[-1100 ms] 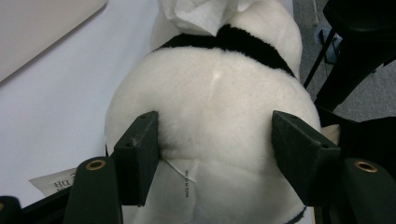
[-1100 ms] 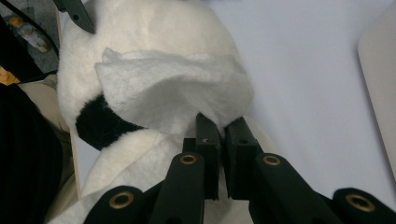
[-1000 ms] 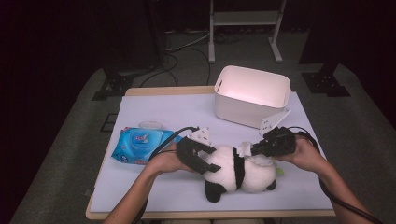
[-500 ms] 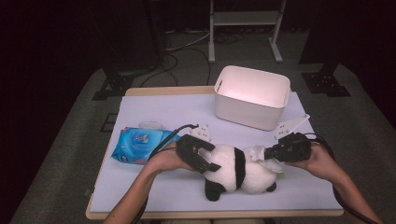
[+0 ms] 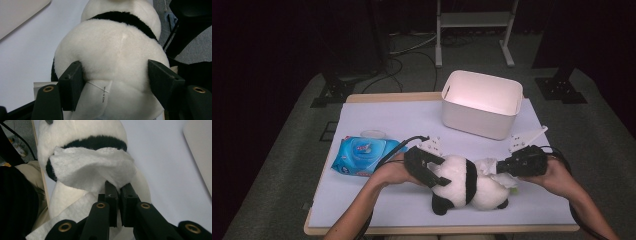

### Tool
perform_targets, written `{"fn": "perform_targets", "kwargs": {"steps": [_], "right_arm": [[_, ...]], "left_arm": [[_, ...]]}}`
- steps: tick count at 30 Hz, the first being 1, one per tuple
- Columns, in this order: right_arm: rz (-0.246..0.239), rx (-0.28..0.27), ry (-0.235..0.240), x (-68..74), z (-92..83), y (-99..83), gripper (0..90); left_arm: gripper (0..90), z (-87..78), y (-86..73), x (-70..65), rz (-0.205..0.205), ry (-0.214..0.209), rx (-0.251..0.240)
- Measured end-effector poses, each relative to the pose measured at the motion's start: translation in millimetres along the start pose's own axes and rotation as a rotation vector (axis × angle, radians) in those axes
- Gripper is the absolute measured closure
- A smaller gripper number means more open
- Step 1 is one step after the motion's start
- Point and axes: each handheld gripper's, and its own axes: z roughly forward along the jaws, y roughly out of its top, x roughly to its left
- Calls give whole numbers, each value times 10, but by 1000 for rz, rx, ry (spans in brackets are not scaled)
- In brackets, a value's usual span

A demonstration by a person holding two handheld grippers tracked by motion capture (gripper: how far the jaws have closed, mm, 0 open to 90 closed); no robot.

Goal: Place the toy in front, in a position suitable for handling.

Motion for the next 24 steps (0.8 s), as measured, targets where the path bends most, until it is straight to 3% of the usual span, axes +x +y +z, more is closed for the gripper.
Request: {"fn": "perform_targets", "kwargs": {"steps": [6,12,18,24], "right_arm": [[-38,13,5,-38,131,199,852],[-32,35,15,-129,228,292,852],[8,24,-7,-176,149,183,852],[55,17,-39,-221,14,-49,852]], "left_arm": [[329,-3,-4,-30,15,2,-9],[341,-14,-35,-30,14,5,-13],[343,-17,-46,-33,15,1,-19],[341,-25,-77,-4,-14,1,-19]]}}
